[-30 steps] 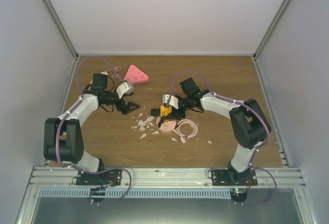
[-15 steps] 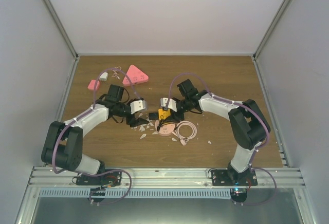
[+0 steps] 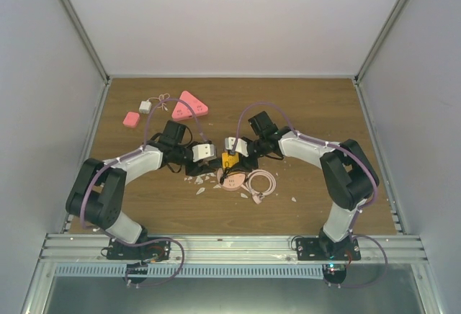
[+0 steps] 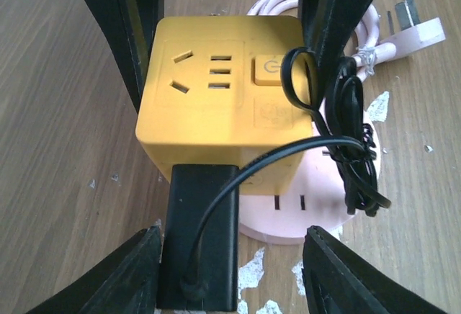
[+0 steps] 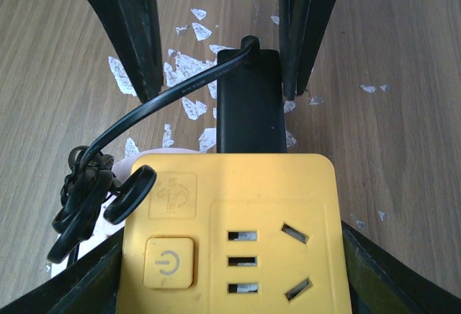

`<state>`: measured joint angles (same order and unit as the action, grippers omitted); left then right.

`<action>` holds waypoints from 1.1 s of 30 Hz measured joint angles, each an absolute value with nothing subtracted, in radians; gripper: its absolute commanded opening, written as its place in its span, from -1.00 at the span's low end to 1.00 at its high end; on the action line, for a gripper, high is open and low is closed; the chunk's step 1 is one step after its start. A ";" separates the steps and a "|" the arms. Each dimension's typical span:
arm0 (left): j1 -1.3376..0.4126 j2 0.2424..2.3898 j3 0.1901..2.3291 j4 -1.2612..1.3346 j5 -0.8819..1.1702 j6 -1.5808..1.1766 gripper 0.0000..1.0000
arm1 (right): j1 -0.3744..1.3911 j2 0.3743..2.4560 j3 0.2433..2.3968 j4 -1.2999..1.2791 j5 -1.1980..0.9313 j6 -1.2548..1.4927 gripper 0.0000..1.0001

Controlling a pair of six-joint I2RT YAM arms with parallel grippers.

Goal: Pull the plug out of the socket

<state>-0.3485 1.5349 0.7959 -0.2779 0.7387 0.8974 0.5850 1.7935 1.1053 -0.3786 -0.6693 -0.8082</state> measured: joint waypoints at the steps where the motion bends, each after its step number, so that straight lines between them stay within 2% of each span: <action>1: -0.354 1.541 0.796 -0.265 0.734 0.894 0.00 | 0.585 1.793 1.105 -0.378 -0.670 -0.808 -0.88; 4: -0.366 1.558 0.796 -0.237 0.717 0.887 -0.13 | 0.585 1.793 1.104 -0.376 -0.671 -0.809 -0.88; 10: -0.374 1.570 0.796 -0.202 0.688 0.882 -0.54 | 0.585 1.793 1.102 -0.376 -0.677 -0.814 -0.91; 15: -0.374 1.567 0.793 -0.204 0.685 0.885 -0.75 | 0.585 1.793 1.102 -0.376 -0.677 -0.815 -0.99; 25: -0.346 1.568 0.802 -0.243 0.699 0.927 -0.89 | 0.592 1.814 1.136 -0.414 -0.672 -0.813 -0.99; 33: -0.319 1.583 0.836 -0.322 0.721 0.989 -0.91 | 0.601 1.829 1.153 -0.414 -0.672 -0.796 -0.99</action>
<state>-0.3191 1.5833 0.8364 -0.3218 0.7208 0.9894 0.6014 1.8294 1.1526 -0.4145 -0.6720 -0.7963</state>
